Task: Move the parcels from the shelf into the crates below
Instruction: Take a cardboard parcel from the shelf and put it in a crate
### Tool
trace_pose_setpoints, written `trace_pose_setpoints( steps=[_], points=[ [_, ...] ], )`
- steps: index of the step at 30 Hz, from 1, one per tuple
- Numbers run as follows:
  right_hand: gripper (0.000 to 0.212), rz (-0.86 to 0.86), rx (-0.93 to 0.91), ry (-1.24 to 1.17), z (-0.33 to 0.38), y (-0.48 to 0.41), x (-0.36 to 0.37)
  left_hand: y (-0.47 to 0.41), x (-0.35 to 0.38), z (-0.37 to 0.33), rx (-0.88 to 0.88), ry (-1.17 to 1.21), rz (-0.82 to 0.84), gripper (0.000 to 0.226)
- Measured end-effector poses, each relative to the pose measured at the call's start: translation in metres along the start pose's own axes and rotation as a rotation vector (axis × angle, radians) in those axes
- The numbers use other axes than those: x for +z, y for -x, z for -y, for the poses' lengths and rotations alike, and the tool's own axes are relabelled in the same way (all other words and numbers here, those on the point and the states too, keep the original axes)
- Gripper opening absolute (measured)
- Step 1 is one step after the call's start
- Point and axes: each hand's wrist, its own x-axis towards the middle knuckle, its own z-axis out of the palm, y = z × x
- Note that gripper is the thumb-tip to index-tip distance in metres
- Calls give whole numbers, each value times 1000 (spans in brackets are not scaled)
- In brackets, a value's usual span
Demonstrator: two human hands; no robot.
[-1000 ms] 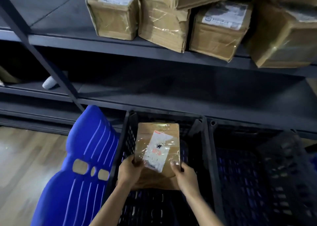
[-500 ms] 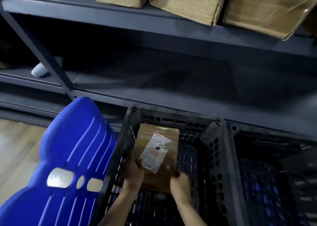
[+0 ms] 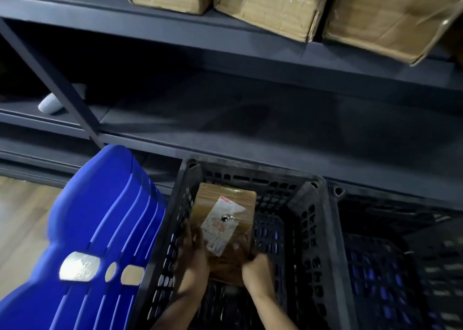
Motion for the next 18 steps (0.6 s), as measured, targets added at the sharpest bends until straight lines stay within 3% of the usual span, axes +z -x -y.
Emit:
trace_pose_setpoints(
  steps=[2,5,9,13,18],
  points=[
    [44,45,4,110,4,0,-4,3,-4,2,8,-37,27,52],
    [52,141,-12,285,11,-2,-12,9,-12,2,26,-285,-1,63],
    [91,145,-131,419,22,10,-38,20,-35,-8,208,-410,-27,72],
    [89,53,-481,784,39,38,-77,33,-67,-40,408,-561,-24,76],
    [82,-55,-677,875,94,75,-138,44,-127,-93,558,-582,-44,80]
  ],
)
